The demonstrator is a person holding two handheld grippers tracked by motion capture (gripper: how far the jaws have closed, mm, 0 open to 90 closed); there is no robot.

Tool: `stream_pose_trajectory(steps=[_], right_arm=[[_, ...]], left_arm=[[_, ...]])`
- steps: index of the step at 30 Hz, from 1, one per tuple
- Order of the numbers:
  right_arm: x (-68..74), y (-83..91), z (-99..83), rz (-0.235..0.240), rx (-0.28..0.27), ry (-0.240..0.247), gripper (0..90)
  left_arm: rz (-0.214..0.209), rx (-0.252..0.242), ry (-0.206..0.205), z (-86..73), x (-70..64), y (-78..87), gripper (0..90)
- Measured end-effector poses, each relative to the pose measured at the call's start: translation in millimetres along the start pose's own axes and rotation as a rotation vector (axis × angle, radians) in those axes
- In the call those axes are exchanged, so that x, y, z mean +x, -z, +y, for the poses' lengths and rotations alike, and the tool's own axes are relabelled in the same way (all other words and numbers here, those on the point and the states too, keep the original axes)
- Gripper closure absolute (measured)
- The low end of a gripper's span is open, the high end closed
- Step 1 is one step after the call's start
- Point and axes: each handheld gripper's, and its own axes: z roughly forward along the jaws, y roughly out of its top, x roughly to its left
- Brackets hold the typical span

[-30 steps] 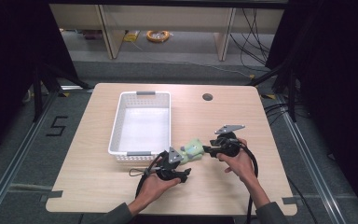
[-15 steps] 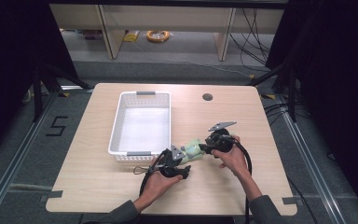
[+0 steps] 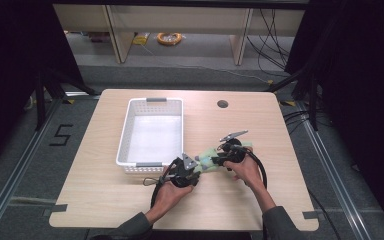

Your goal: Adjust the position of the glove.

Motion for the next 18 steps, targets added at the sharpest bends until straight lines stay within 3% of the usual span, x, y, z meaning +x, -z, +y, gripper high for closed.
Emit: stream_pose_trajectory(steps=[3, 5, 6, 9, 10, 11, 12, 13, 15, 18], right_arm=[[-1.0, 0.3, -0.5, 0.006, -0.007, 0.015, 73.4], [-1.1, 1.9, -1.0, 0.007, 0.008, -0.008, 78.6], [-0.9, 1.6, -2.2, 0.025, -0.023, -0.005, 81.3], [-0.7, 3.8, -3.6, 0.019, -0.009, -0.003, 82.5], [-0.9, 4.7, -4.9, 0.026, -0.025, 0.018, 83.0], [-0.9, 4.7, -4.9, 0.026, -0.025, 0.018, 83.0], [1.3, 7.1, -5.5, 0.023, -0.01, -0.006, 83.2], [1.7, 9.9, -6.4, 0.013, -0.033, -0.012, 83.4], [2.3, 13.0, -6.8, 0.033, -0.04, 0.003, 83.4], [6.8, 26.1, -8.9, 0.044, -0.048, -0.014, 83.5]], left_arm=[[-0.005, -0.003, -0.007, -0.3, 2.7, -0.2, 77.3], [-0.009, -0.003, -0.004, 0.4, 4.6, 0.5, 79.9], [-0.009, -0.008, -0.007, 0.5, 5.0, 0.4, 82.6], [-0.009, -0.017, -0.005, 0.4, 3.7, 0.2, 84.0], [-0.018, -0.026, 0.0, 0.4, 2.8, 0.3, 84.9], [-0.015, -0.017, -0.018, 0.4, 4.0, 2.2, 84.9], [-0.028, -0.024, -0.023, 0.5, 4.0, 3.2, 85.2], [-0.028, -0.032, -0.024, 0.5, 4.1, 4.5, 85.5], [-0.031, -0.039, -0.023, 0.7, 4.9, 8.4, 85.6], [-0.06, -0.073, -0.013, 1.7, 3.5, 16.4, 85.7]])
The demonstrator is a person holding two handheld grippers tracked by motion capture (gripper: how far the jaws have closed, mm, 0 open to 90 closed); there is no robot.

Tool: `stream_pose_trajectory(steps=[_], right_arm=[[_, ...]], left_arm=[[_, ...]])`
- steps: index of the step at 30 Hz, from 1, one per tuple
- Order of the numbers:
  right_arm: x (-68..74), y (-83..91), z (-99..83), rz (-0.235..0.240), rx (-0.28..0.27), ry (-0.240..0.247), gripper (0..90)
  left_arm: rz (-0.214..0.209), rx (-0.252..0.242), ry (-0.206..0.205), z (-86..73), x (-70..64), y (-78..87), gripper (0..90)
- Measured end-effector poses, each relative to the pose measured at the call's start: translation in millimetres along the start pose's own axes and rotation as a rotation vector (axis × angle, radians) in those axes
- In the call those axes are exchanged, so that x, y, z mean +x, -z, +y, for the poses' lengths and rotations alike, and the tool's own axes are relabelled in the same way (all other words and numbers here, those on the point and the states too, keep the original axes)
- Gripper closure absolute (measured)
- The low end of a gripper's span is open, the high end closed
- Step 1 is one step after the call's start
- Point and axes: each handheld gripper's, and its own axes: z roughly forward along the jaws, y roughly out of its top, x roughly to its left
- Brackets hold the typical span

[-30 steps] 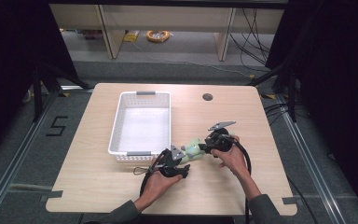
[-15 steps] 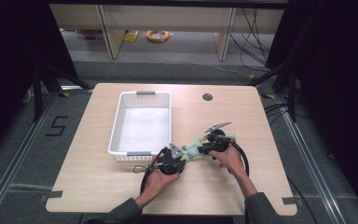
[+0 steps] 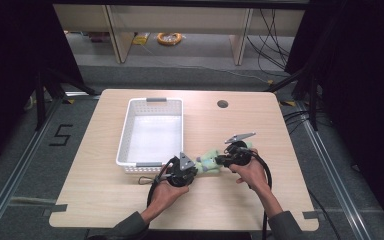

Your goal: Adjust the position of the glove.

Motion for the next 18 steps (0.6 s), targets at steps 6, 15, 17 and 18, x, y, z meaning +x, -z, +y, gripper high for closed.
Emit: stream_pose_trajectory(steps=[6, 15, 17, 18], right_arm=[[12.4, 27.2, -8.9, 0.023, -0.065, 0.014, 83.5], [44.1, 51.6, -49.7, 0.072, -0.071, 0.009, 83.4], [51.5, 54.0, -58.6, 0.092, -0.077, -0.004, 83.4], [51.5, 54.0, -58.6, 0.092, -0.077, -0.004, 83.4]], left_arm=[[-0.045, -0.02, -0.029, -0.3, -8.5, 18.6, 85.7], [-0.132, -0.012, -0.068, -21.4, -29.4, 46.4, 85.5], [-0.153, -0.006, -0.072, -27.1, -32.8, 50.7, 85.5], [-0.153, -0.006, -0.072, -27.1, -32.8, 50.7, 85.5]])
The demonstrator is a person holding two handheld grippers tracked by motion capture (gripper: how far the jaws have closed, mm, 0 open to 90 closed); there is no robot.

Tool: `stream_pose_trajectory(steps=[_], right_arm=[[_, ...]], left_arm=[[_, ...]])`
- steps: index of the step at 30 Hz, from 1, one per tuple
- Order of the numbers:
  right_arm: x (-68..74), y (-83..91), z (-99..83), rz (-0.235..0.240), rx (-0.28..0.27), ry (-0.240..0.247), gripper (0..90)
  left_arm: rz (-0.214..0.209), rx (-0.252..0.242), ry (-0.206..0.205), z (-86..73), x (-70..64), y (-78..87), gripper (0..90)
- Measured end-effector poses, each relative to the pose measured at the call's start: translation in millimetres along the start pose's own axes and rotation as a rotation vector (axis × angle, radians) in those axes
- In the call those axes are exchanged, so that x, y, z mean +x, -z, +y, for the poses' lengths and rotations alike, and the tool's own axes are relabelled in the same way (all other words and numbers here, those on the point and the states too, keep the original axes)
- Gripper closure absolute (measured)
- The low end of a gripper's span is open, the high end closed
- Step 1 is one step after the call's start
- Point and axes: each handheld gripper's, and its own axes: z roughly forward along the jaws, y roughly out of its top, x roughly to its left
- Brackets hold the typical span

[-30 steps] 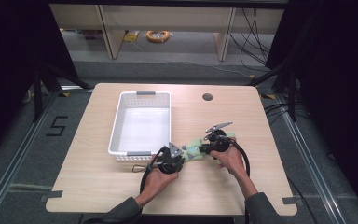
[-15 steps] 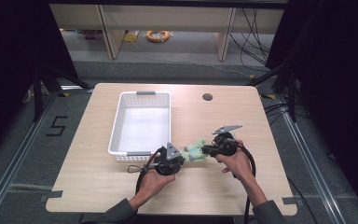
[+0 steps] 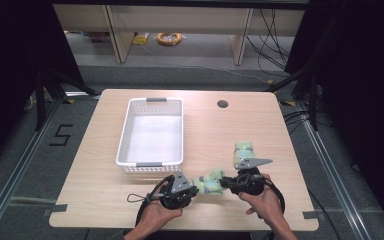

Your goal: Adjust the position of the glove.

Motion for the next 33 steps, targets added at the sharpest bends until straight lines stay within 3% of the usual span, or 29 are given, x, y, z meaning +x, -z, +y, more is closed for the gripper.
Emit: stream_pose_trajectory(steps=[1, 2, 5, 9, 10, 11, 12, 13, 17, 18, 21, 22, 23, 24, 25, 27, 28, 29, 30, 32, 33], right_arm=[[0.5, 0.9, -3.6, 0.003, -0.002, 0.032, 83.4], [4.0, 2.8, -7.7, -0.015, 0.001, 0.029, 83.4], [9.6, 2.8, -17.8, 0.014, 0.002, 0.031, 83.3], [13.7, 3.8, -27.7, 0.003, 0.022, 0.01, 83.0], [13.0, 3.2, -29.5, 0.027, 0.03, 0.003, 83.0], [12.8, 3.7, -33.2, -0.002, 0.032, 0.01, 82.8], [11.9, 2.0, -35.4, 0.008, 0.031, 0.006, 82.9], [11.8, 2.2, -37.3, -0.006, 0.043, 0.006, 82.8], [11.3, -1.4, -43.0, -0.005, 0.062, -0.002, 82.2], [11.3, -3.7, -44.9, -0.003, 0.065, -0.008, 81.9], [9.3, -5.2, -47.1, 0.007, 0.08, -0.007, 79.9], [8.9, -4.0, -46.9, 0.003, 0.083, -0.018, 77.4], [7.7, -3.6, -46.9, 0.01, 0.064, -0.03, 72.8], [6.6, -0.9, -45.5, 0.009, 0.069, -0.031, 67.7], [7.9, 0.7, -44.8, 0.018, 0.057, -0.065, 62.2], [2.3, 8.2, -40.5, -0.015, 0.02, -0.042, 55.5], [-1.0, 13.7, -36.9, -0.026, 0.0, -0.038, 53.5], [-4.6, 19.3, -33.3, -0.041, -0.027, -0.04, 51.8], [-4.0, 23.2, -31.1, -0.056, -0.031, -0.071, 51.0], [-15.2, 28.1, -26.1, -0.079, -0.057, -0.041, 49.7], [-20.1, 31.2, -23.5, -0.117, -0.066, -0.047, 49.1]], left_arm=[[0.004, -0.005, 0.001, -3.0, -2.5, 1.0, 85.5], [0.003, -0.002, 0.005, -5.5, -5.1, 2.5, 85.6], [-0.017, 0.016, 0.001, -11.4, -9.3, 3.6, 85.5], [-0.024, 0.028, -0.011, -15.9, -12.5, 1.9, 85.4], [-0.028, 0.033, -0.02, -16.4, -12.4, 1.3, 85.4], [-0.024, 0.037, -0.003, -17.4, -14.0, 0.4, 85.4], [-0.036, 0.039, -0.015, -17.5, -14.6, 0.1, 85.3], [-0.04, 0.04, 0.006, -18.6, -16.6, -1.2, 85.3], [-0.039, 0.05, -0.029, -21.1, -17.5, -2.9, 85.0], [-0.047, 0.058, -0.008, -22.3, -18.6, -3.5, 84.8], [-0.052, 0.066, -0.016, -24.4, -17.3, -4.7, 83.4], [-0.053, 0.065, 0.009, -24.0, -17.5, -4.2, 81.4], [-0.063, 0.048, 0.013, -22.8, -16.9, -4.0, 72.3], [-0.056, 0.051, 0.043, -22.6, -17.2, -2.8, 65.1], [-0.056, 0.041, 0.052, -21.5, -16.2, -1.6, 60.5], [-0.041, 0.039, 0.066, -19.6, -12.8, 3.3, 48.3], [-0.048, 0.022, 0.089, -19.2, -12.1, 5.8, 46.0], [-0.046, 0.027, 0.084, -18.9, -10.7, 8.3, 43.4], [-0.05, 0.031, 0.079, -18.8, -9.2, 10.1, 41.2], [-0.054, 0.024, 0.117, -19.5, -8.3, 14.0, 37.4], [-0.052, 0.024, 0.119, -20.2, -7.2, 16.3, 36.3]])
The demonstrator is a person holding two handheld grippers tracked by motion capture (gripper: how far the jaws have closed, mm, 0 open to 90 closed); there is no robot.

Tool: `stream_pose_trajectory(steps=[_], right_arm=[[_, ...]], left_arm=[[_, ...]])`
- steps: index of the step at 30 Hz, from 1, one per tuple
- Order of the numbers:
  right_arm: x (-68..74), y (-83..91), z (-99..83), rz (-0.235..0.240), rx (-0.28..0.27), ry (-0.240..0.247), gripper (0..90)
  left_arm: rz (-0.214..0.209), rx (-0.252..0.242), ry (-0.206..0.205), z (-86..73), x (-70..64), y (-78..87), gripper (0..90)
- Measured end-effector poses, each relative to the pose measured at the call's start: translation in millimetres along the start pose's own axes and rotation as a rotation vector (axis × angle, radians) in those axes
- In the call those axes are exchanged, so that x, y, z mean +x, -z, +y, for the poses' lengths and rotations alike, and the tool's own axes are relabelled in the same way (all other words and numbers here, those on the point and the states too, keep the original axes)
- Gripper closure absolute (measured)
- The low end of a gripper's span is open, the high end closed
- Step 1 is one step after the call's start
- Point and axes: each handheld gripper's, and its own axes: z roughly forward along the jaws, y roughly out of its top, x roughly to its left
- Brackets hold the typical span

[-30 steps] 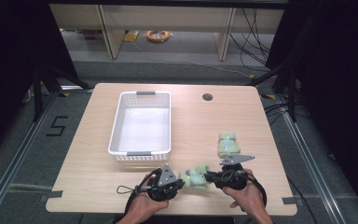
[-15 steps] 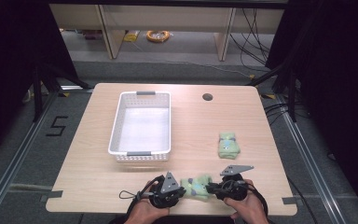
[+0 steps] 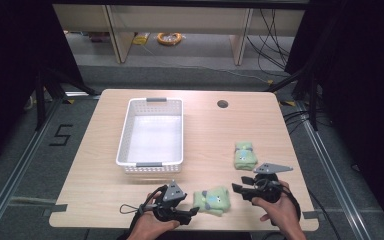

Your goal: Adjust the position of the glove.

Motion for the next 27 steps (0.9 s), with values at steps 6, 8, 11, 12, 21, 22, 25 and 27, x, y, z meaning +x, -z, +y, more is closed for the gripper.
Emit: stream_pose_trajectory(steps=[6, 8, 11, 12, 21, 22, 25, 27], right_arm=[[-34.8, -4.9, 19.7, -0.096, 0.03, -0.027, 47.6], [-49.7, -11.2, 31.2, -0.136, 0.052, -0.06, 47.4], [-61.1, -16.8, 37.8, -0.142, 0.056, -0.045, 47.5], [-65.1, -19.0, 40.7, -0.149, 0.056, -0.06, 47.5], [-81.2, -37.0, 57.9, -0.173, 0.164, -0.101, 45.8], [-81.7, -39.3, 58.4, -0.194, 0.153, -0.099, 44.9], [-86.2, -44.1, 61.6, -0.157, 0.149, -0.105, 44.3], [-86.6, -45.0, 63.8, -0.192, 0.167, -0.101, 44.2]], left_arm=[[-0.007, 0.003, 0.024, -2.0, 5.8, 11.3, 34.3], [-0.013, 0.006, 0.031, -2.3, 7.6, 13.8, 34.2], [-0.01, -0.005, 0.047, -4.8, 9.7, 16.5, 34.1], [-0.007, -0.006, 0.049, -5.9, 10.9, 17.0, 34.0], [0.01, -0.012, 0.067, -9.4, 18.0, 22.5, 34.0], [0.005, -0.012, 0.066, -9.2, 18.3, 22.8, 34.0], [0.005, -0.007, 0.061, -9.2, 19.9, 22.8, 34.0], [0.0, -0.001, 0.07, -9.6, 19.9, 22.3, 34.0]])
